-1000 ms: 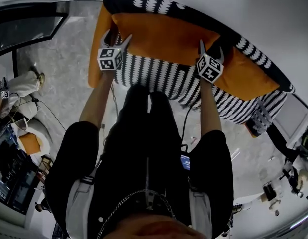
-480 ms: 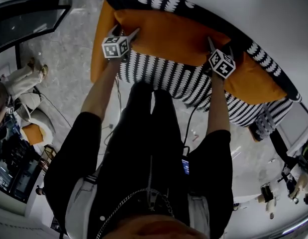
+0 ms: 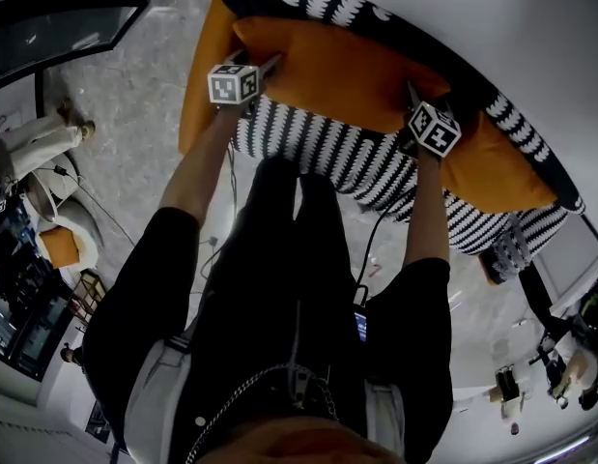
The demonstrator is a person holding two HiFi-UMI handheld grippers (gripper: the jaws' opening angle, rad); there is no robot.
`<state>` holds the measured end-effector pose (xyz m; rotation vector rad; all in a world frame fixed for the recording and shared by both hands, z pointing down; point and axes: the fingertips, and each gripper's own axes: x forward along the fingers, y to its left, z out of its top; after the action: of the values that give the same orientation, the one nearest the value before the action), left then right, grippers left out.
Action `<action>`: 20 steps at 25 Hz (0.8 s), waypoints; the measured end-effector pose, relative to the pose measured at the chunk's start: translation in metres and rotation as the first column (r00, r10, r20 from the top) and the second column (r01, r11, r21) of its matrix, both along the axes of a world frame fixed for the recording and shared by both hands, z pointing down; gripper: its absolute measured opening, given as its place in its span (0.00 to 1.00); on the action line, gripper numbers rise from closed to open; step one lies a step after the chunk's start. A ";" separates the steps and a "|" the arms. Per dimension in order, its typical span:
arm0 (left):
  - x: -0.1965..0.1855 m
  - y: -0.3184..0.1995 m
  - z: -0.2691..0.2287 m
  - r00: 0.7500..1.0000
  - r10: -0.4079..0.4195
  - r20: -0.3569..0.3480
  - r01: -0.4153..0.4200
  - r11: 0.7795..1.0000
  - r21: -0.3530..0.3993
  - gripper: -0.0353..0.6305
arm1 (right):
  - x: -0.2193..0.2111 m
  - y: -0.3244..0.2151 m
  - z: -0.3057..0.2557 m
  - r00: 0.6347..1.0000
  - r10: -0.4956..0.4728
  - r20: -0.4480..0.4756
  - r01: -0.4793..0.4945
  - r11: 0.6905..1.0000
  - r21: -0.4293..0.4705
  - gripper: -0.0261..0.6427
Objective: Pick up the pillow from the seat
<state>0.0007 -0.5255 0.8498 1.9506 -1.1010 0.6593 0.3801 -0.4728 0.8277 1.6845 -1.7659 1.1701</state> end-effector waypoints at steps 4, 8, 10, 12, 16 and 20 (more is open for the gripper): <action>-0.001 0.013 -0.001 0.998 0.032 0.052 -0.033 0.999 0.022 0.48 | -0.012 0.015 -0.005 0.999 -0.012 -0.031 0.012 1.000 -0.001 0.50; -0.002 0.032 -0.003 0.994 0.063 0.092 -0.066 0.997 0.039 0.44 | -0.019 0.038 -0.012 0.999 -0.020 -0.049 0.022 0.999 0.042 0.47; -0.005 0.040 -0.005 0.991 0.079 0.107 -0.085 0.995 0.050 0.42 | -0.023 0.048 -0.015 0.999 -0.015 -0.049 0.017 0.998 0.058 0.46; -0.007 0.051 -0.010 0.989 0.093 0.118 -0.101 0.993 0.060 0.41 | -0.027 0.061 -0.018 0.998 -0.018 -0.059 0.022 0.998 0.065 0.46; -0.004 0.076 -0.025 0.983 0.126 0.133 -0.136 0.988 0.067 0.37 | -0.027 0.088 -0.029 0.996 -0.053 -0.076 0.058 0.996 0.061 0.44; -0.009 0.089 -0.039 0.983 0.129 0.134 -0.141 0.986 0.083 0.35 | -0.035 0.107 -0.043 0.995 -0.073 -0.066 0.077 0.995 0.067 0.43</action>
<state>-0.0085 -0.4361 0.8111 2.1010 -1.1002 0.8302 0.3447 -0.3661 0.7843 1.6607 -1.8336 1.0225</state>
